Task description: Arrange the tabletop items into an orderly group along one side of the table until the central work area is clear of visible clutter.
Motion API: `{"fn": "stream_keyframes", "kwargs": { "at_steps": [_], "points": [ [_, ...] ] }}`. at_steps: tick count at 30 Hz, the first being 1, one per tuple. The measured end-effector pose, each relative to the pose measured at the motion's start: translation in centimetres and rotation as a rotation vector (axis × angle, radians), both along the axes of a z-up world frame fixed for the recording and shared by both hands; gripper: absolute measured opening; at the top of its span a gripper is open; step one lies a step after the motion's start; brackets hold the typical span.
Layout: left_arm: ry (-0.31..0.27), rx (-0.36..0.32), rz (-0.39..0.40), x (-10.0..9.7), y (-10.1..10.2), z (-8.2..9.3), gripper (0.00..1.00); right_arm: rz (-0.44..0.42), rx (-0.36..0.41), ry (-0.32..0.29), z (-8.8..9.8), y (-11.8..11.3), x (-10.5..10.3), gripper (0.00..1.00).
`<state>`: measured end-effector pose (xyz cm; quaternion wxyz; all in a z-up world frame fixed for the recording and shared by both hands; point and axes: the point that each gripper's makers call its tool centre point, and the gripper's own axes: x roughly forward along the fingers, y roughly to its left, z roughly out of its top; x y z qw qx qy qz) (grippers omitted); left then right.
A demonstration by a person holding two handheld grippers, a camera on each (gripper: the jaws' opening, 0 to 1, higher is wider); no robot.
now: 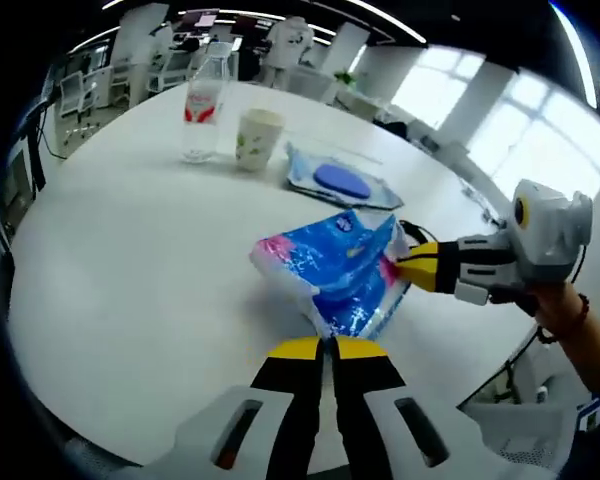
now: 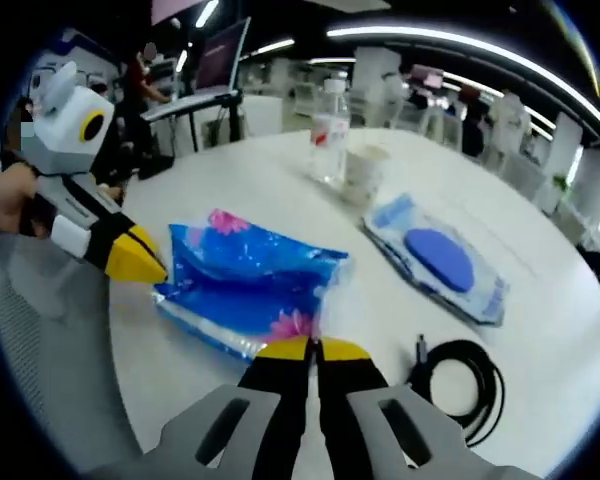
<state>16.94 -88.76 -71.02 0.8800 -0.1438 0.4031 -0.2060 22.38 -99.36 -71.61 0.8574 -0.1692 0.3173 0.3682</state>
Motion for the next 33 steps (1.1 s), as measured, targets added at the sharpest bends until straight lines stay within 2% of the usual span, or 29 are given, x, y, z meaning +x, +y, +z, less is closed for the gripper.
{"fn": "stream_keyframes", "kwargs": {
  "at_steps": [8, 23, 33],
  "points": [
    [-0.004, -0.064, -0.023, 0.8, -1.7, 1.4, 0.02, -0.083, 0.054, 0.031, 1.7, -2.2, -0.1, 0.00],
    [-0.016, -0.092, -0.125, 2.0, -4.4, 4.0, 0.01, -0.153, 0.058, 0.075, 4.1, -5.6, -1.4, 0.00],
    [-0.022, -0.138, -0.190, 3.5, -7.1, 5.8, 0.01, -0.231, 0.061, 0.107, 5.5, -8.3, -1.3, 0.00]
  ]
}}
